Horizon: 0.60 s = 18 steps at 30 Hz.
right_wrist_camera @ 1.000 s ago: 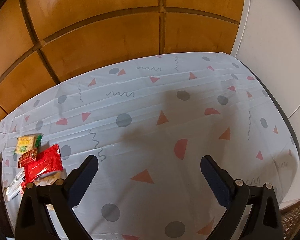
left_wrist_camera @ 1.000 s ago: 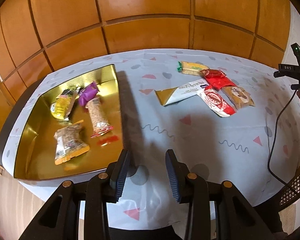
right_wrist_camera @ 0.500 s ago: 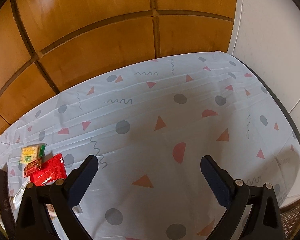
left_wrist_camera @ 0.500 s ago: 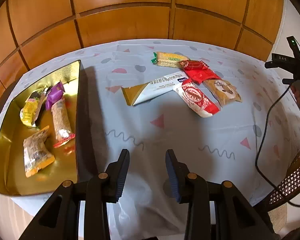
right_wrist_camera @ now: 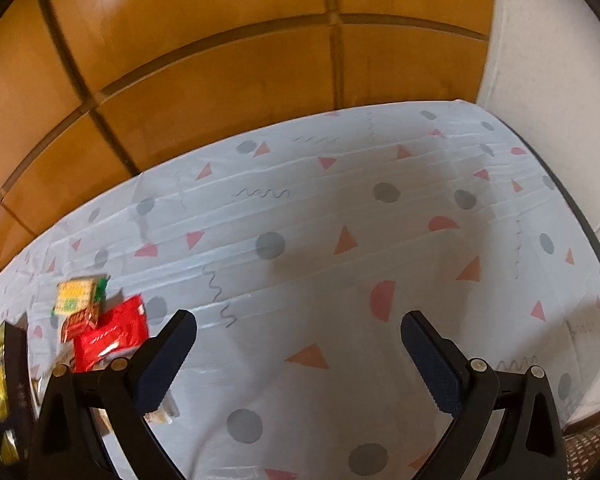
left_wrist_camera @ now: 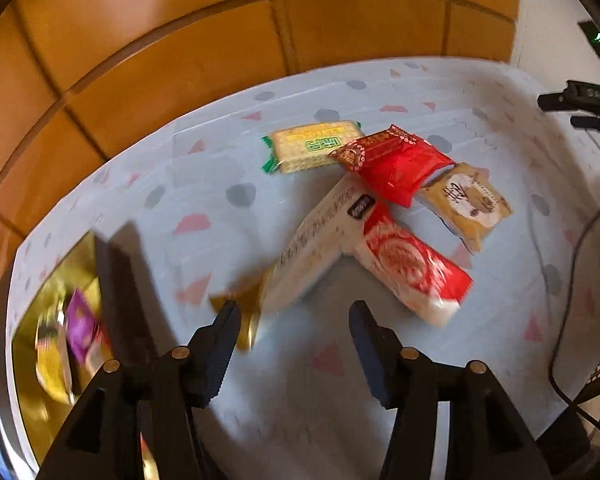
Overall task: Organize snacks
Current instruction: 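Move the left gripper over the white packet on the cloth, then grasp the white packet with the left gripper while the right gripper approaches the tan pastry packet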
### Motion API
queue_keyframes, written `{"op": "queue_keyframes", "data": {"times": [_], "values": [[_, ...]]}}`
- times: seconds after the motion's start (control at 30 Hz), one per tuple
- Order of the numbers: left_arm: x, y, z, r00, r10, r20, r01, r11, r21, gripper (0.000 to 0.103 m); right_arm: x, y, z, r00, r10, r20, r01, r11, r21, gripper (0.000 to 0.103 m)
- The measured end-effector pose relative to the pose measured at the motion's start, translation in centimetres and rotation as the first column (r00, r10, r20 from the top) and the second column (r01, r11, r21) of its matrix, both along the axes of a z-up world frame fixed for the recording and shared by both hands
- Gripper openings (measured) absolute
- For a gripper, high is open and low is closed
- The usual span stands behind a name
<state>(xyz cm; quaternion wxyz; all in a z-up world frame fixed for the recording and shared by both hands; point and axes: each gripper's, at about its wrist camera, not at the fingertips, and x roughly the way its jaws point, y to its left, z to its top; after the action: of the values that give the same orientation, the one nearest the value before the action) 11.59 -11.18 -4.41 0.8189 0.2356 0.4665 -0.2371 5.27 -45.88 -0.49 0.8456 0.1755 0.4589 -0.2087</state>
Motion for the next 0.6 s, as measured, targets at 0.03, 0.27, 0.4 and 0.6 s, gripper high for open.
{"op": "queue_keyframes", "data": {"times": [0.03,0.27,0.4,0.6], "values": [[0.6,-0.6,-0.3,0.999,-0.032,-0.007,0.032,0.999,0.023,0.060,0.2,0.3,-0.1,1.000,0.015,-0.006,-0.015,1.000,-0.001,0.103],[3.8,-2.4,-1.8,0.992,-0.116,-0.042,0.119,0.990,0.074,0.061,0.7,1.1,-0.4,0.998,0.052,-0.026,-0.052,0.999,-0.009,0.103],[5.1,-2.6,-2.6,0.992,-0.092,-0.085,0.095,0.995,0.039,0.060,0.9,1.1,-0.5,0.998,0.059,-0.030,-0.059,0.998,-0.004,0.103],[3.6,-1.9,-2.4,0.994,-0.022,-0.104,0.018,0.999,-0.036,0.027,0.9,1.0,-0.6,0.998,0.058,-0.035,-0.058,0.998,-0.006,0.103]]}}
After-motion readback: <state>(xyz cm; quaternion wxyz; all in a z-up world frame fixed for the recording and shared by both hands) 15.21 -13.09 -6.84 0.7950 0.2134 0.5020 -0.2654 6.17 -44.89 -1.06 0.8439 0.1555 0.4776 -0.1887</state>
